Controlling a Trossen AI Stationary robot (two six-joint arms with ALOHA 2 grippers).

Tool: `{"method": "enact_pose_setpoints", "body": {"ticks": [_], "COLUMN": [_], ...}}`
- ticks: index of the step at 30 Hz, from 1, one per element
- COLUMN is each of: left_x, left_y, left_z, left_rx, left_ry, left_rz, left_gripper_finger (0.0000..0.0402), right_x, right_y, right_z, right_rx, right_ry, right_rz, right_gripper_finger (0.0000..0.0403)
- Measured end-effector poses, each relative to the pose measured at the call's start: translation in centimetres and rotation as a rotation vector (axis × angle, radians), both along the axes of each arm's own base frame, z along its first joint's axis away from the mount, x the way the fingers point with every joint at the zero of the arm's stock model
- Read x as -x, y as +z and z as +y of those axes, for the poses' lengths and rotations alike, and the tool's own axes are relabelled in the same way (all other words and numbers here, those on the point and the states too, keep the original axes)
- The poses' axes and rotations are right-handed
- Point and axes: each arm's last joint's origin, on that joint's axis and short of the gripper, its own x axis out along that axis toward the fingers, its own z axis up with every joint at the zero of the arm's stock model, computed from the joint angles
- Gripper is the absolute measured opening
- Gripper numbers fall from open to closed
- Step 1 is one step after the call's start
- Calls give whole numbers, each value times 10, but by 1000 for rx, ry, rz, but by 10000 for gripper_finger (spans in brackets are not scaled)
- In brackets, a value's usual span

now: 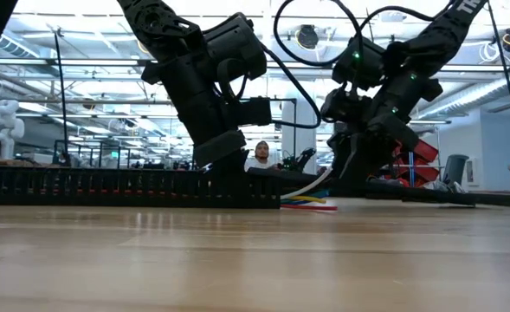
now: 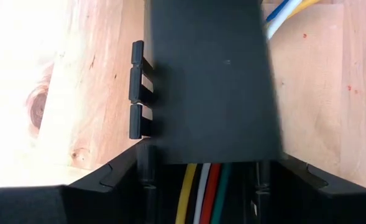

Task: Ziptie cables
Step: Insert the cable duct cover

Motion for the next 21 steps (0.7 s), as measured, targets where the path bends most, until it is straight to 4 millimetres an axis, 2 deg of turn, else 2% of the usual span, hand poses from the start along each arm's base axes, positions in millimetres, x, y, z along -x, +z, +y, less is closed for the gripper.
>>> {"method": "enact_pose_setpoints", "body": {"ticks": [5, 13, 21], "left_x": [0, 0, 0], "left_y": [0, 0, 0], "left_z": [0, 0, 0], "left_rx": [1, 2, 2], "left_ry": [0, 1, 2], "left_rz": [0, 0, -1], "left_gripper_finger": [248, 248, 248], "right_x": [1, 4, 8], "right_y": [0, 10, 25], "right_z": [-2, 4, 16], "right_rx": [20, 27, 21], "right_ry": [-41, -18, 1], "right_rz": [13, 0, -39], "right_gripper_finger": [204, 131, 115]}}
